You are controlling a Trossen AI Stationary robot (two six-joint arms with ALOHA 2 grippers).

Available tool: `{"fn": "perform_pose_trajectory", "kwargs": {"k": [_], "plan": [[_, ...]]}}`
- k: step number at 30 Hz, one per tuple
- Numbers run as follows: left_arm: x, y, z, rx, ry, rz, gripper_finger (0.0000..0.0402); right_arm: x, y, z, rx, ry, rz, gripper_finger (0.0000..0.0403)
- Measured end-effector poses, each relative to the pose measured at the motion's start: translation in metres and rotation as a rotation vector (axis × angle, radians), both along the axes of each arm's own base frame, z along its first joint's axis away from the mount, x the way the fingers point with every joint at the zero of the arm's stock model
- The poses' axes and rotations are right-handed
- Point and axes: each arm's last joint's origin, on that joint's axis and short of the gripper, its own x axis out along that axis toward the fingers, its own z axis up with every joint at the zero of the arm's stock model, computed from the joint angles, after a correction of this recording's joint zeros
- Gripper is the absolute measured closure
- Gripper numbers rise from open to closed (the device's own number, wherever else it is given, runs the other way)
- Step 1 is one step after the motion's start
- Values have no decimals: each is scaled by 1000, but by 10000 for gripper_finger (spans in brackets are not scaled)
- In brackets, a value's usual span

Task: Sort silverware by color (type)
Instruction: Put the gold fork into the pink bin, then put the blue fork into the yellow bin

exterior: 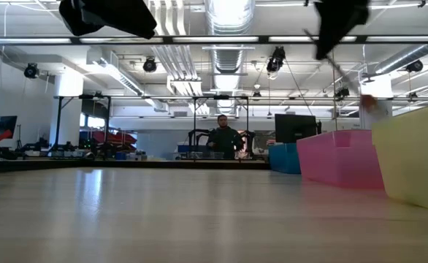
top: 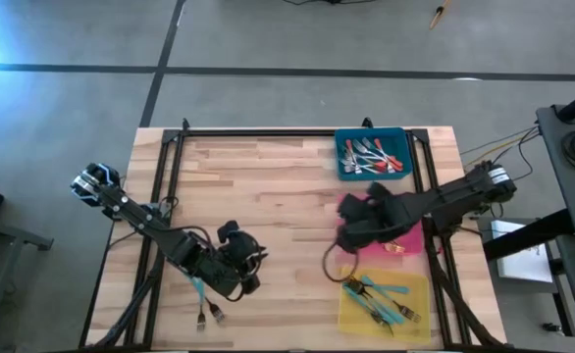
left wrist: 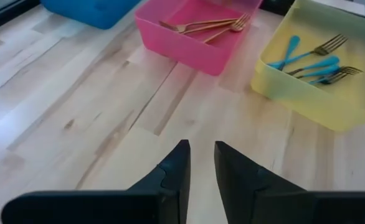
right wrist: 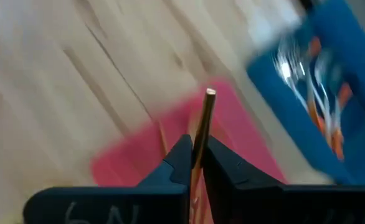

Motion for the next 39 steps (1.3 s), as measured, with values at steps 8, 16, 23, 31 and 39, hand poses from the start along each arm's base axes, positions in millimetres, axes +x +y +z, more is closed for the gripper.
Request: {"fn": "perform_pose_trajectory", "kwargs": {"k": [8,16,23,31,39], "plan": [[-1,-1,-2,-40,45,-49,344,-19,-1,-32,-17,189,-96,387],[-15,-1,-15,-183,325,-162,344,-24,-2,-43,-33,230,-104,324],[-37,-7,-26,-374,557,-97,344,-20,-1,-35,-19,195,-102,279],[-73,-30,-41,-511,677,71,345,-13,2,-31,6,130,-64,267],[-106,-43,-65,-611,666,358,345,-4,5,-31,35,51,-48,278]]}}
